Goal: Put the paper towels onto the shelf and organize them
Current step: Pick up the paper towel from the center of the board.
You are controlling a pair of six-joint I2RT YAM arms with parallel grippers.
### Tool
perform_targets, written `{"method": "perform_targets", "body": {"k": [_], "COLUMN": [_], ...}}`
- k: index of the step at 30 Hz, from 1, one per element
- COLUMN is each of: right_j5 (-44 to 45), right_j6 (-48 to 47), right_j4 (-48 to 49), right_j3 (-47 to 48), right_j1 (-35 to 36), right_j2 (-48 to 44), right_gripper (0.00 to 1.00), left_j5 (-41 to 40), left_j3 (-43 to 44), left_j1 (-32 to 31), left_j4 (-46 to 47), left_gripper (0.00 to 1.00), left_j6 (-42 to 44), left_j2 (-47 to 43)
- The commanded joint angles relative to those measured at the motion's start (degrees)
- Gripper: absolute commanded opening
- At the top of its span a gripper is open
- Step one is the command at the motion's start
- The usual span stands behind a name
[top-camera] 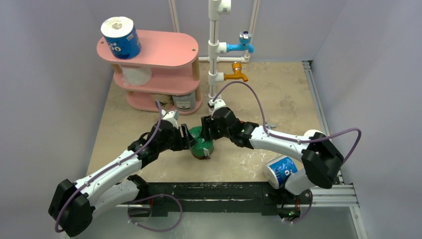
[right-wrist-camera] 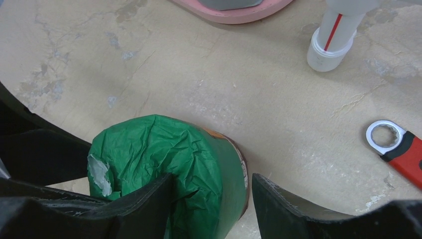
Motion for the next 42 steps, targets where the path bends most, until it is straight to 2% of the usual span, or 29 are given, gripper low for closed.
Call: {"method": "perform_targets", "body": {"k": [1, 9, 15, 24, 42], "right_j5": [0.21, 2.91, 2.02, -0.11, -0.21], "right_j6": [0.15, -0.19, -0.87, -1.03, 0.66], "right_j4": [-1.16, -3.89, -3.45, -3.32, -4.11], "right_j3": [-0.12, 2.44, 3.44, 8.31, 1.06], "right_j1": [-0.15, -0.1, -0.1, -0.1, -0.12], "right_j2": [-2.77, -7.07, -9.05, -0.34, 0.21], "right_gripper": [0.59, 0.66, 0.68, 0.68, 0.66], "left_j5": [-2.78, -4.52, -4.83, -4.64, -4.56], "left_j3": [2.11, 2.45, 1.87, 1.5, 2.49], "left_j1": [-0.34, -0.46, -0.55, -0.68, -0.62], "left_j4": [3.33, 2.35, 2.2, 2.86, 3.12], "left_gripper": [0.59, 0.59, 0.58, 0.58, 0.58], "left_j6": [-0.75, -0.45, -0.61, -1.15, -1.1], "left_j2": [2.39, 4.73, 5.1, 5.28, 6.29]}}
